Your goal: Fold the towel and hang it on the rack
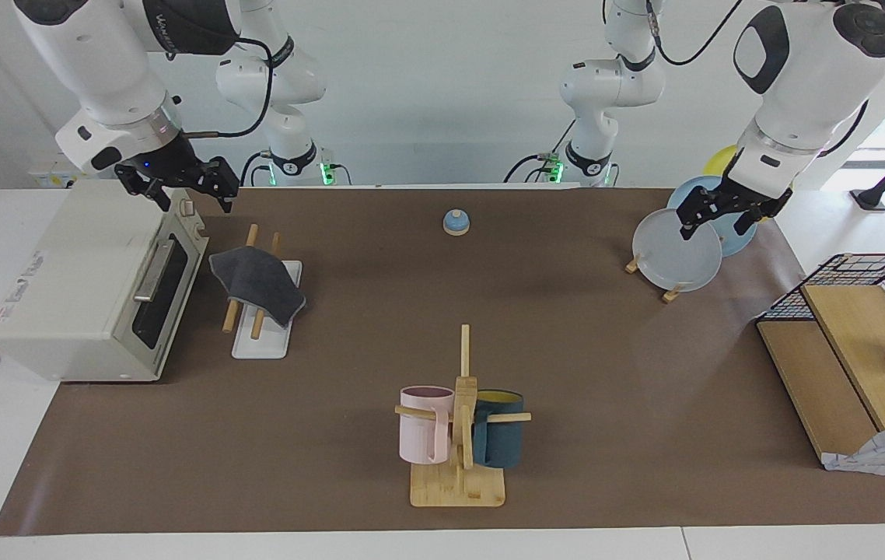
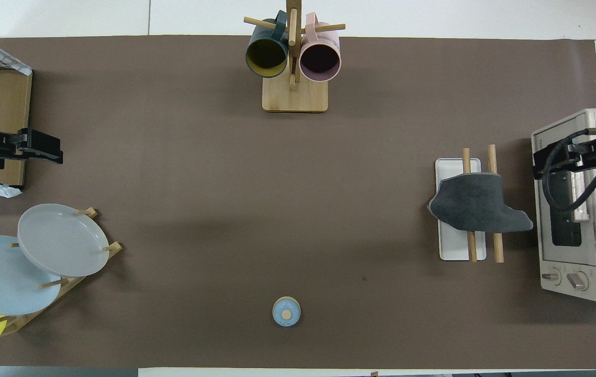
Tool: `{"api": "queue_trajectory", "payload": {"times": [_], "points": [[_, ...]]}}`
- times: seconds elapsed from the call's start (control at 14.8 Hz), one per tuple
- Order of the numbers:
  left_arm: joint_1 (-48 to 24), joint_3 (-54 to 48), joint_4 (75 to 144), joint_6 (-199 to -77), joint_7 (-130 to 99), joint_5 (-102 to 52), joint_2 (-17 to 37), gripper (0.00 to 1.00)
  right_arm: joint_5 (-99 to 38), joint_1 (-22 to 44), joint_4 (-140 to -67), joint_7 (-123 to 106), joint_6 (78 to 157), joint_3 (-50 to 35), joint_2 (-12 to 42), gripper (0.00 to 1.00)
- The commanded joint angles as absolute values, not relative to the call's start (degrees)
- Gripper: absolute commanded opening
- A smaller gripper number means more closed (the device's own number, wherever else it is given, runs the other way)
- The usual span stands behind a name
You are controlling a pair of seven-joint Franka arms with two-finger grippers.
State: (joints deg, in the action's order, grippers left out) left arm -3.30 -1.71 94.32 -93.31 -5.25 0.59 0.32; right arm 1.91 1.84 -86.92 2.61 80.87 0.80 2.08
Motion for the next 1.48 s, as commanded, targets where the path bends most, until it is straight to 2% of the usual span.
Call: {"api": "queue_trajectory", "payload": {"times": [0.0,0.47,1.42], "points": [[-3.25,-1.49,94.13,-92.55,-5.01,0.0,-0.18,1.0,2.9,1.41,-85.95,3.08,79.54,-0.17,1.94,1.0],[-3.25,-1.49,94.13,-92.55,-5.01,0.0,-0.18,1.0,2.99,0.35,-86.31,3.16,82.0,-0.44,2.02,1.0],[-3.25,-1.49,94.13,-92.55,-5.01,0.0,-0.18,1.0,2.11,0.0,-85.78,3.69,82.18,-1.14,2.11,1.0]]}}
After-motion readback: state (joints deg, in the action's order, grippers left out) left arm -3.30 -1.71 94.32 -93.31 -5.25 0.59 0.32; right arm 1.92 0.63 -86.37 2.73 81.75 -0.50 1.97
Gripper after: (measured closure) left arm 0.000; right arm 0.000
